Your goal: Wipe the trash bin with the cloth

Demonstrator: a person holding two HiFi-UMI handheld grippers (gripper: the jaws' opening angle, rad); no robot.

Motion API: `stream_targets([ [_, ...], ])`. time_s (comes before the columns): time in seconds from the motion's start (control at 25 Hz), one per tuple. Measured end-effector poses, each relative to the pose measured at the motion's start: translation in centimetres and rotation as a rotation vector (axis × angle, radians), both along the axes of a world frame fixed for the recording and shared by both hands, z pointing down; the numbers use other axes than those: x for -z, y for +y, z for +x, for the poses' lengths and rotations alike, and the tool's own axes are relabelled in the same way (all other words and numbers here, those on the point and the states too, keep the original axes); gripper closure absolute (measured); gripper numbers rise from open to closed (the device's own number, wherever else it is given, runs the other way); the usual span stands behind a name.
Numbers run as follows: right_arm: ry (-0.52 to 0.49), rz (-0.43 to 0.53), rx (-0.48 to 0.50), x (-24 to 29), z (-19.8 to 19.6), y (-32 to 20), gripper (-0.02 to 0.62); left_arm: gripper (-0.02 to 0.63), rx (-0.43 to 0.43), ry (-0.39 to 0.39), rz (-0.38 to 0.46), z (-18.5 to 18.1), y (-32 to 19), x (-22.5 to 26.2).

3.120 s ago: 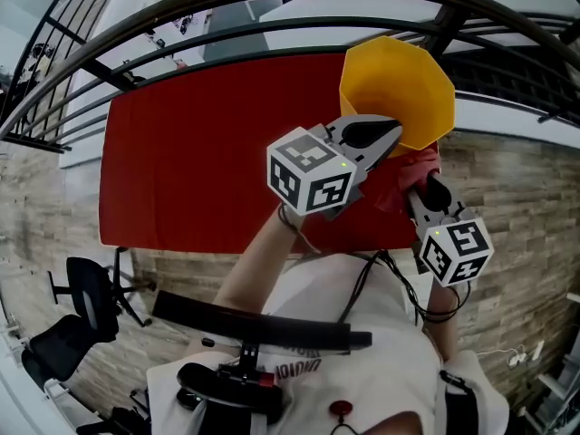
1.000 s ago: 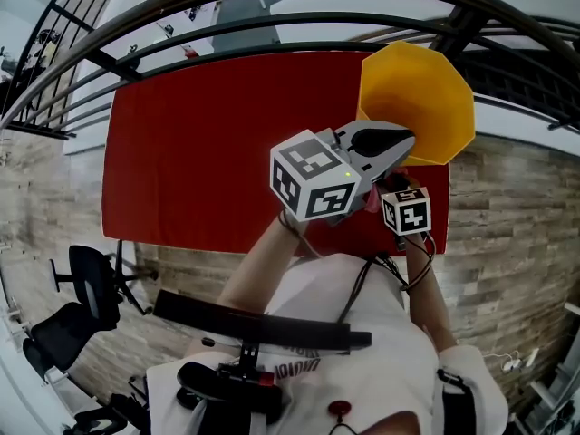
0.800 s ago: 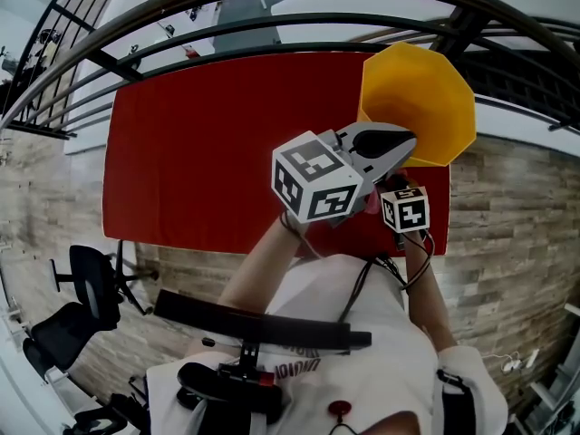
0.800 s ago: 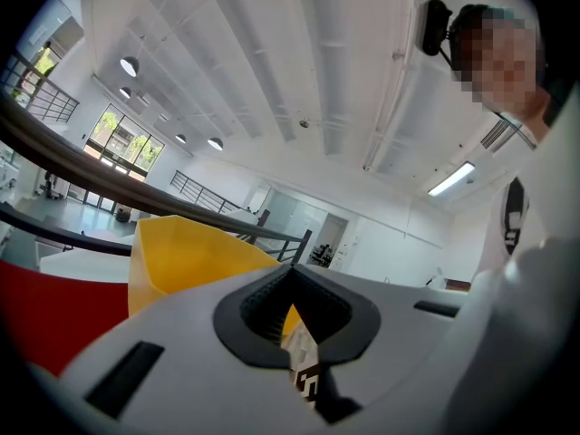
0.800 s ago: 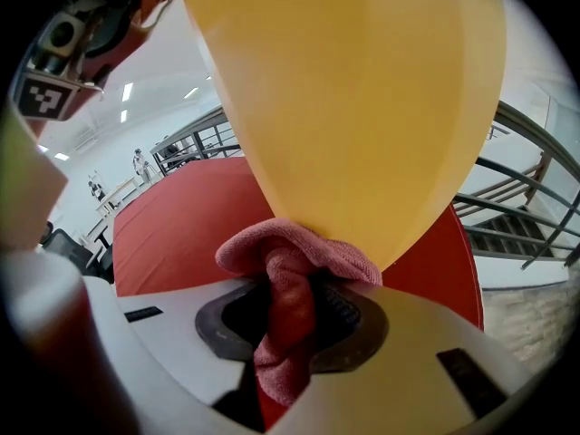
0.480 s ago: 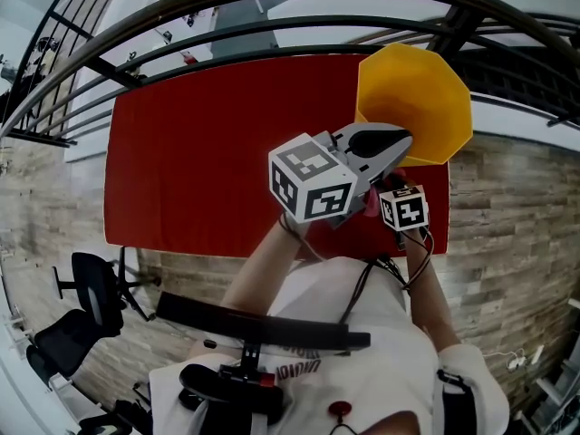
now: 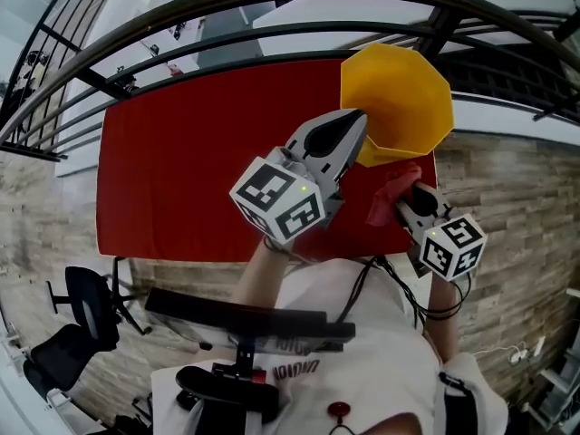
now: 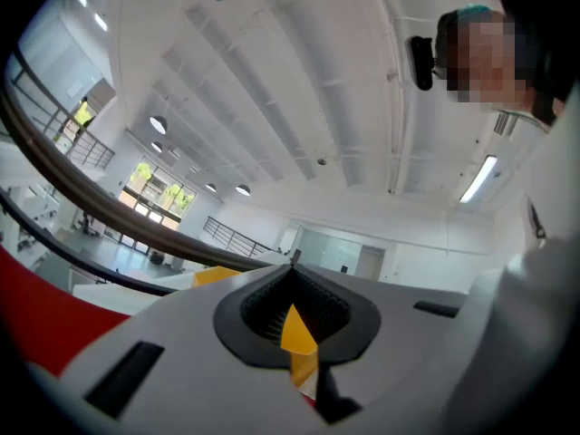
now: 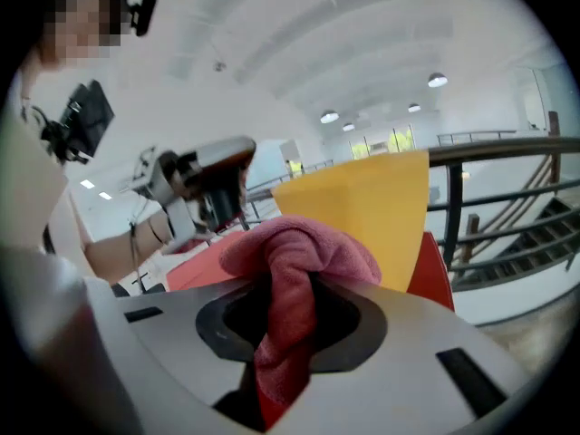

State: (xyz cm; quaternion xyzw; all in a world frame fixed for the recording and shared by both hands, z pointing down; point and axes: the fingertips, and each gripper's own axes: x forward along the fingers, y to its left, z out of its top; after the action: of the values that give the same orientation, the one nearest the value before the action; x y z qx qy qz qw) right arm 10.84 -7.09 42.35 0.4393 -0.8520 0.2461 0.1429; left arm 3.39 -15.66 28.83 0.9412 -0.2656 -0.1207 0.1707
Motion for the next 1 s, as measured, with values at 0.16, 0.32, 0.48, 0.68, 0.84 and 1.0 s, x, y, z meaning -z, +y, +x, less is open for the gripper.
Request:
stream_targets([
  [0.16,-0.092,0.306,-0.016,10.7,0.0,0.0,0.497,0.603,0.146,-0.107,0.072,-1.8,-0.2,0.9],
  [0.32,-0.166,0.531,-0.172,17.3,1.7,-1.1,0.497,0.603,0.247,-0.206,0.115,-1.7,0.0,1.9],
  [0.48,-0.117,0.621,-0.288,19.1,2.9,-2.1,0.497,0.603,0.244,-0.261,0.156,-0.3,1.1,2.7],
  [0.68,-0.060,0.641,-0.302,19.4,2.8,-2.6,0.497,0.603,0.236,-0.282,0.186,0.4,2.0,3.3],
  [0.84,-0.063,0.642,-0.304,19.6,3.0,-2.9,0.497,0.603,0.240,-0.283,0.195,0.3,2.1,3.6],
  [1.0,-0.061,0.634,-0.302,19.5,2.8,-3.0,0.497,0.603,0.242,-0.288,0.197,0.0,2.3,3.6],
])
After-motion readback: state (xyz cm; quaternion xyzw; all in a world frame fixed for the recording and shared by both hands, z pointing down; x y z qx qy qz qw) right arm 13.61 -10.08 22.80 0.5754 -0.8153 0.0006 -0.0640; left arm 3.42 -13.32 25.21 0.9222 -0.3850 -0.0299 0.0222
